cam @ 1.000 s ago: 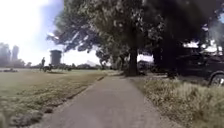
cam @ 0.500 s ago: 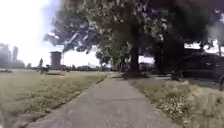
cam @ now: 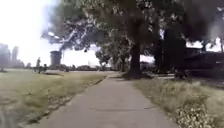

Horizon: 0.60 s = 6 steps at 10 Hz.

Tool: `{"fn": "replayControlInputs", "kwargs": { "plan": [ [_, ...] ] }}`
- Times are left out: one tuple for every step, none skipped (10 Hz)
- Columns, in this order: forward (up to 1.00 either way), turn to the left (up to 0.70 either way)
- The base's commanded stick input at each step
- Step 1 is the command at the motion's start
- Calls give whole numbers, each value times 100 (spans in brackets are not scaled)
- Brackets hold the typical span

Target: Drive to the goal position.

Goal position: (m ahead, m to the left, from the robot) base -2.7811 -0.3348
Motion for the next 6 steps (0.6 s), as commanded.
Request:
{"fn": "replayControlInputs", "kwargs": {
  "plan": [
    [100, 0],
    [100, 0],
    [100, 0],
    [100, 0],
    [100, 0],
    [100, 0]
  ]
}}
